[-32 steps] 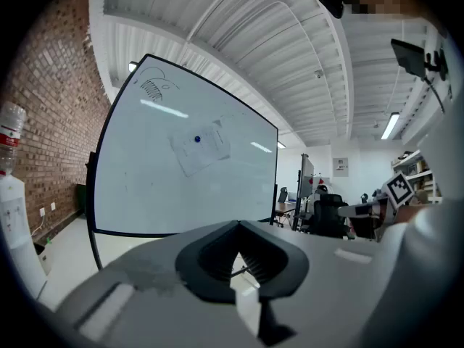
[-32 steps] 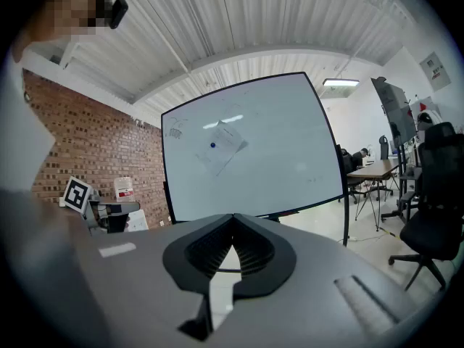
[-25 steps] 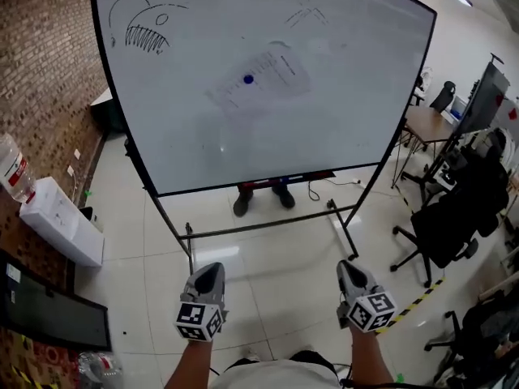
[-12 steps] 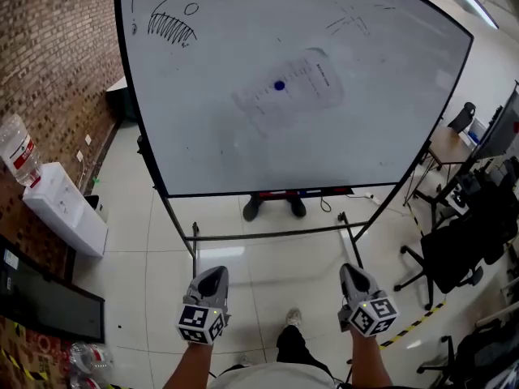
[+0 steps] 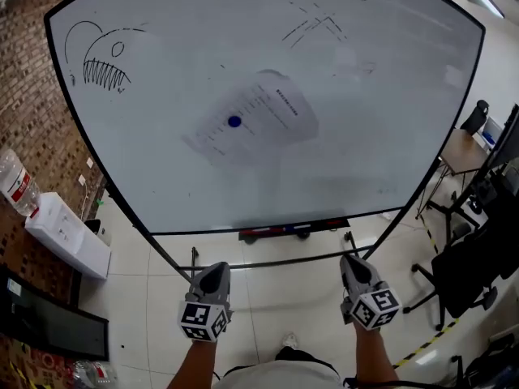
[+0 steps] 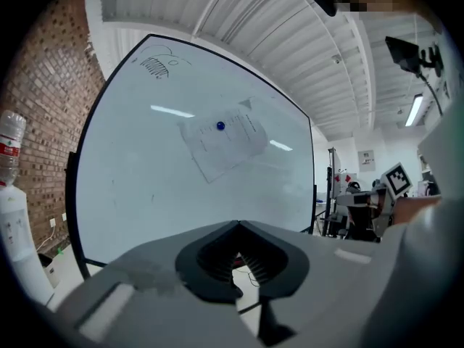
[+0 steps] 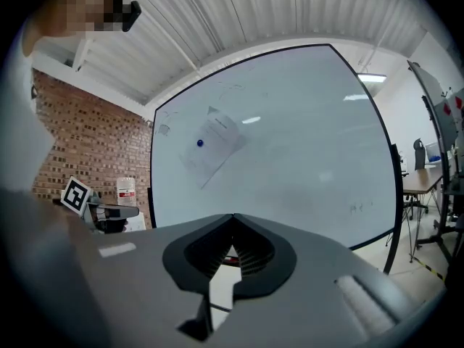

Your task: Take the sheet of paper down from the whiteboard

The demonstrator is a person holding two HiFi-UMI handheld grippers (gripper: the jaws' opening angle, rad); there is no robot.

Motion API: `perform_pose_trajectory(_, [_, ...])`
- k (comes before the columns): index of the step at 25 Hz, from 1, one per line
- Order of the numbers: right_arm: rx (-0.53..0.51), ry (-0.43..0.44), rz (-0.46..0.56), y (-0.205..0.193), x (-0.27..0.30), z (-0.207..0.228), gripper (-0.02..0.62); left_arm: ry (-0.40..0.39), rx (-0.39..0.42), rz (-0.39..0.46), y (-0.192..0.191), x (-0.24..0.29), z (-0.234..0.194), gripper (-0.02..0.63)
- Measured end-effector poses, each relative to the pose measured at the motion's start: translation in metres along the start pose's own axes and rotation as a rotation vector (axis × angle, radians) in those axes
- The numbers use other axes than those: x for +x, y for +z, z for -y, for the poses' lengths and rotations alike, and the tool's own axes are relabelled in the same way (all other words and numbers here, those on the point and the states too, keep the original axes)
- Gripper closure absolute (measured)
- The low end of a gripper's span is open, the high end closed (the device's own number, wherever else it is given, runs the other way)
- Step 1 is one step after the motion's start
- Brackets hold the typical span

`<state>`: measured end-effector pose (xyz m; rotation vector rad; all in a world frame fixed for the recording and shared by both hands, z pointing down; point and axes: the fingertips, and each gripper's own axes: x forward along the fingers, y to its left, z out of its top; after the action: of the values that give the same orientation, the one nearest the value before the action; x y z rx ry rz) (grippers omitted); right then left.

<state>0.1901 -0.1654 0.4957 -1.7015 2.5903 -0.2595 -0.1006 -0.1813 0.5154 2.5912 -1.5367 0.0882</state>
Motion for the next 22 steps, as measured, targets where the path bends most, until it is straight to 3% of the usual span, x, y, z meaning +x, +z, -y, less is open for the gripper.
perform_pose_trajectory(6, [0.015,0.063,0.015,0.031,0.047,0.051,0.589,0.035,0.021,0.022,0.033,0.062,0.009,0.604])
perform_pose_trajectory(15, [-0.022,0.138,0.102,0.091,0.116,0.053,0.588,0.033,0.115,0.085,0.095,0.114,-0.016,0.604])
perform_pose_trajectory(19, [-0.062,0.157,0.148,0.125,0.135,0.035,0.589,0.015,0.188,0.122,0.130,0.132,-0.033,0.604])
perform_pose_trajectory(22, [-0.085,0.159,0.181,0.149,0.144,0.022,0.589,0.006,0.310,0.165,0.168,0.142,-0.038,0.604])
